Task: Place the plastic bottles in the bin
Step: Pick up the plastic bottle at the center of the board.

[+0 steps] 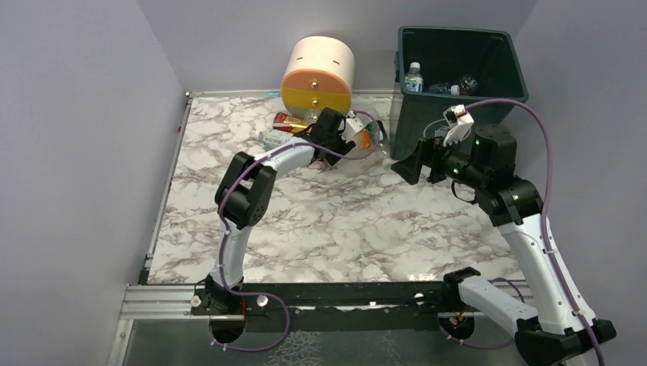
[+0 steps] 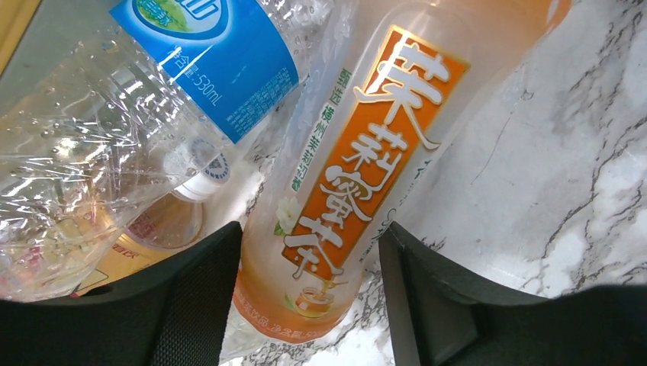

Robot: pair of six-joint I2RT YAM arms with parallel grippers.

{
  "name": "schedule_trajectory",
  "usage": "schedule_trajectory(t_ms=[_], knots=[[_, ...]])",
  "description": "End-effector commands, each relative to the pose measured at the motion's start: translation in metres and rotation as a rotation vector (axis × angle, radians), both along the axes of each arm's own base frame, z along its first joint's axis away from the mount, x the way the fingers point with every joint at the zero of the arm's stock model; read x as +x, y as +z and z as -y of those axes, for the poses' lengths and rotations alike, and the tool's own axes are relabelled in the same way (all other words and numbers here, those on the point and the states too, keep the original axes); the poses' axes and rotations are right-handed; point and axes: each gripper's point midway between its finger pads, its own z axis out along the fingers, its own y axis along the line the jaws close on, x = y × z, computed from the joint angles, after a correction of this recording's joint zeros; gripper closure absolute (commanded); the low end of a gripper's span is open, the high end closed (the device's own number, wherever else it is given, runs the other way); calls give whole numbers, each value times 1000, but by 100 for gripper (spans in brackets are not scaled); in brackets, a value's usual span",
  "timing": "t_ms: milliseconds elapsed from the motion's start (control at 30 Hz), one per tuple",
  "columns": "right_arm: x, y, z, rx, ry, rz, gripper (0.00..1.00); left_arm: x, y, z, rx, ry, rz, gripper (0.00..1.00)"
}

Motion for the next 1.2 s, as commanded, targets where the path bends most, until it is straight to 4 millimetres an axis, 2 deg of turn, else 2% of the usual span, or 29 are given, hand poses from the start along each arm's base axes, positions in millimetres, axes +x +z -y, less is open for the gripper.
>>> schedule_trajectory(t_ms=[0, 133, 467, 600, 1167], knots=[[-3, 6, -6, 29, 30, 22, 0, -14, 14, -3, -19, 26, -33, 39], [-3, 6, -7, 35, 35, 24, 0, -27, 25, -8, -44, 52, -47, 40], [-6, 10, -8, 51, 36, 31, 0, -74, 58, -19, -140, 84, -67, 40], [-8, 9, -9, 63, 42, 27, 0, -97, 62, -24, -191, 101, -102, 40], [-8, 0, -26, 186, 68, -55, 0, -173, 142, -35, -514, 120, -131, 39]])
